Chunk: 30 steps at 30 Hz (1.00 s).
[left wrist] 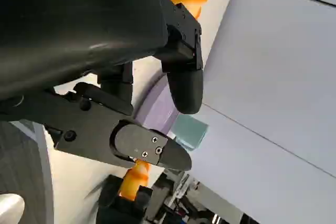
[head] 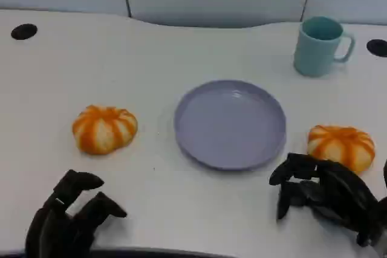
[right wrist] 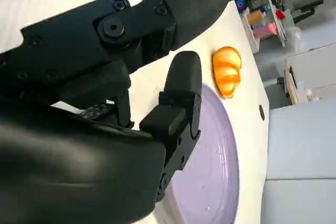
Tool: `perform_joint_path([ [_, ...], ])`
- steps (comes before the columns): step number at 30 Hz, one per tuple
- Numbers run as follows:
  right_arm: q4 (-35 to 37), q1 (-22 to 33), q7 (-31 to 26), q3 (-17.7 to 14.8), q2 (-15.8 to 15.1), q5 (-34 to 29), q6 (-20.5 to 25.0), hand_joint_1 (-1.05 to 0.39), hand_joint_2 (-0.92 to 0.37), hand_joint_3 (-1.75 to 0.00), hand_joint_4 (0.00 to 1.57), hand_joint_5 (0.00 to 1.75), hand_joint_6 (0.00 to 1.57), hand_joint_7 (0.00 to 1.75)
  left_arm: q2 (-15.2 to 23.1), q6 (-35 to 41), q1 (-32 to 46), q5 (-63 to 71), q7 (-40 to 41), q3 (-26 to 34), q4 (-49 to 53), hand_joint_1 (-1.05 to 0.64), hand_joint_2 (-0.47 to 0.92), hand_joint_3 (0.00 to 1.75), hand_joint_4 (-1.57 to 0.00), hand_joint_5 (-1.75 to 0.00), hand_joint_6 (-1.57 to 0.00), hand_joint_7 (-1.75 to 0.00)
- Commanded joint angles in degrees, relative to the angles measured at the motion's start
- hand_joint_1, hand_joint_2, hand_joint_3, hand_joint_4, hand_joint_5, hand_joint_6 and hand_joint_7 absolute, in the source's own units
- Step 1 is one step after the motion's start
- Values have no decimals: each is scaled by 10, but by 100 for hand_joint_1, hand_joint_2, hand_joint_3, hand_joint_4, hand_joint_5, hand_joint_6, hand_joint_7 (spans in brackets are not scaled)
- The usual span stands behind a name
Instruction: Grasp the bread from the table and place it into the plate.
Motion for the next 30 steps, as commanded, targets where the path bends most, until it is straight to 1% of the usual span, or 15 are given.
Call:
perform_joint_path([
  [1,22,12,-8,-3,-8,-8,15,-55,-92,-4,62,148,74,97,8,-9,-3,-5,-11,6,3,-49,90,2,-39,-175,-29,-150],
  [5,22,13,-16,1,-10,-16,4,-56,-92,-4,62,148,75,97,7,-11,-3,-5,-13,7,4,-49,90,1,-40,-175,-31,-148],
  [8,15,13,-12,0,-9,-11,18,-56,-92,-4,61,147,75,97,8,-8,-1,0,-5,5,-1,-52,89,1,-41,-175,-31,-148],
  [12,15,15,2,-5,-7,-4,9,-54,-92,-6,61,148,73,97,8,-7,0,2,0,5,-5,-50,90,1,-40,-175,-29,-150],
  [16,13,15,-3,-1,-8,-10,6,-55,-92,-7,61,148,73,97,11,-6,-1,4,0,4,-4,-52,90,1,-40,-175,-28,-151],
  [19,7,16,-1,-3,-7,-5,16,-54,-92,-6,61,149,73,98,10,-9,-1,2,-4,6,-1,-51,90,1,-40,-175,-27,-151],
  [26,3,18,-6,0,-6,-10,13,-53,-92,-7,60,150,72,100,11,-10,-4,0,-1,8,-3,-52,90,1,-43,-175,-30,-150],
  [30,-4,19,-9,3,-1,-10,16,-52,-92,-6,60,151,71,101,8,-43,-4,13,8,8,-12,-51,91,1,-42,-175,-31,-147],
])
